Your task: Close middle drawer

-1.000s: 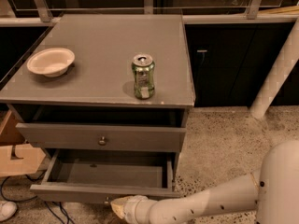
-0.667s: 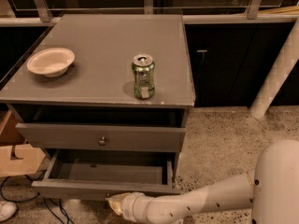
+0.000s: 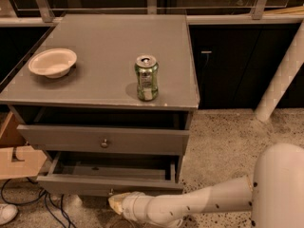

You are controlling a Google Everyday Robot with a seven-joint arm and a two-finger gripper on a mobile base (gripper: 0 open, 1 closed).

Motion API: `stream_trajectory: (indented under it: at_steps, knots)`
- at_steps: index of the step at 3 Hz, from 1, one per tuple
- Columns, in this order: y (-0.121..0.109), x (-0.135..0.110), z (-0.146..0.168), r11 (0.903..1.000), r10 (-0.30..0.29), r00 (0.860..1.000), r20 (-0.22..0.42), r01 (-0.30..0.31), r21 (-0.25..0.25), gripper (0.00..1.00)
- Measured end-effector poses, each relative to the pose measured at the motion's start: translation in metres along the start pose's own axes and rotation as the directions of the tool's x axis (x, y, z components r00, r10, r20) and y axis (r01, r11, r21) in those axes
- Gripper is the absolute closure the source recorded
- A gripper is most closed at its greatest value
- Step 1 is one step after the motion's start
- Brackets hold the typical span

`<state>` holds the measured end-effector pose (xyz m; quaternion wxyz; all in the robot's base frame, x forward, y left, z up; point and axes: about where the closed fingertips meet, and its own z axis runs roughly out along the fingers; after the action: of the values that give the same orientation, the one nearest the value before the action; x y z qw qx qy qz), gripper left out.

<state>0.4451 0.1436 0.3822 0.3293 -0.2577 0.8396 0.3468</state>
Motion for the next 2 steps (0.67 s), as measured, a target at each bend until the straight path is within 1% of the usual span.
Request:
stream_trajectory:
  at_steps: [1, 2]
  knots:
    - [-0.021, 0.005, -0.011, 0.9986, 0.032, 0.999, -0.008, -0.031, 0.044, 1.00]
    - [-0.051, 0.002, -0.028, 0.9931, 0.055, 0.998, -0.003, -0.055, 0.104, 1.00]
